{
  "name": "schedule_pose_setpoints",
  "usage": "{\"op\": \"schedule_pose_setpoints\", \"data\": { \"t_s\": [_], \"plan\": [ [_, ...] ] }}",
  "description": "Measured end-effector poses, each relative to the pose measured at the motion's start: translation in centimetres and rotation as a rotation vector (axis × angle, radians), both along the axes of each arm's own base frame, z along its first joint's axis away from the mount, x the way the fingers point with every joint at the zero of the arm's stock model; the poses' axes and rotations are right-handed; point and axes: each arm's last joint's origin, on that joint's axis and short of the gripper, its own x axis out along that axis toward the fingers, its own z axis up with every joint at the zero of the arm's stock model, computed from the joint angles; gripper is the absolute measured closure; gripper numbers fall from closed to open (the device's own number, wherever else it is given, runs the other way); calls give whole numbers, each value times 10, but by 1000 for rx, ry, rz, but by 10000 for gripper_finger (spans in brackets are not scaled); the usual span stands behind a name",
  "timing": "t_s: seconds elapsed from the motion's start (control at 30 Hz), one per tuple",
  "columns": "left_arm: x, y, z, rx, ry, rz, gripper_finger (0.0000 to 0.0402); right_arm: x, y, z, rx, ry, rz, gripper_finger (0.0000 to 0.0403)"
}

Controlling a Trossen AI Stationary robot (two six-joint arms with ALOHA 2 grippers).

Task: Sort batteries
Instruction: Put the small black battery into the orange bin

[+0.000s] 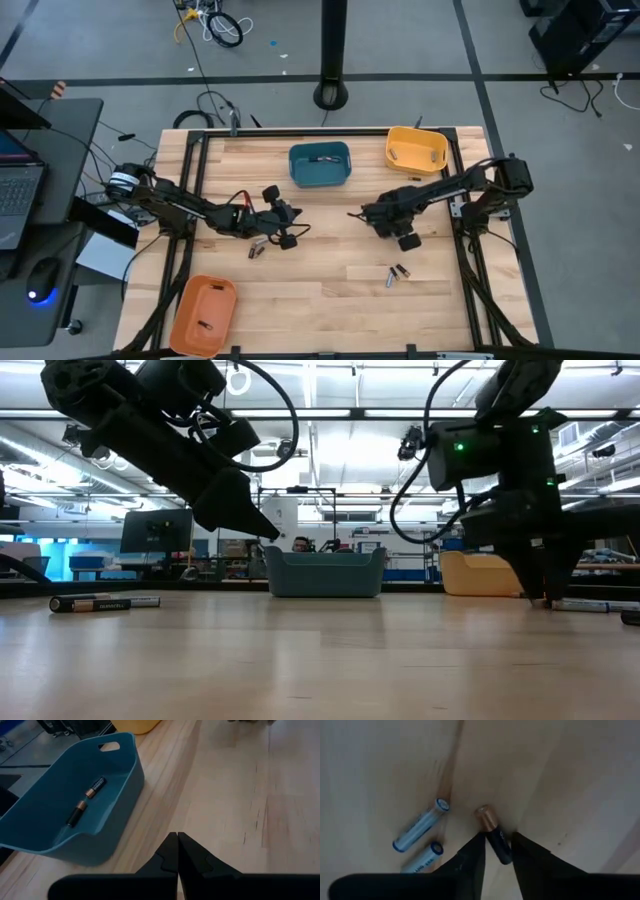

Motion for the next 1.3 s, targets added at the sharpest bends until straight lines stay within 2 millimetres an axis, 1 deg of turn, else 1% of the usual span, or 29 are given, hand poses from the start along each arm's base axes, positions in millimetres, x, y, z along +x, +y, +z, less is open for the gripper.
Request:
{"op": "schedule_pose_setpoints", "data": {
  "t_s": [0.17,0.27,0.37,0.5,0.67,0.8,1.07,1.3],
  "plan": [
    [0,0,0,0,-3,0,396,0,-7,3,6,-44,-199,325],
    [0,0,0,0,-3,0,396,1,-11,4,4,-63,-308,326],
    [0,0,0,-1,-3,0,396,2,-13,4,14,-70,-356,321],
    [0,0,0,-1,-3,0,396,3,-13,4,24,-81,-365,319],
    [0,0,0,-1,-3,0,396,4,-13,3,33,-106,-334,329],
    [0,0,0,0,-2,0,396,1,-13,-1,37,-118,-323,335],
    [0,0,0,-4,-6,2,396,1,-12,-3,36,-126,-333,360],
    [5,-3,8,-23,-96,-37,396,9,-3,2,22,-148,-320,360]
  ]
}}
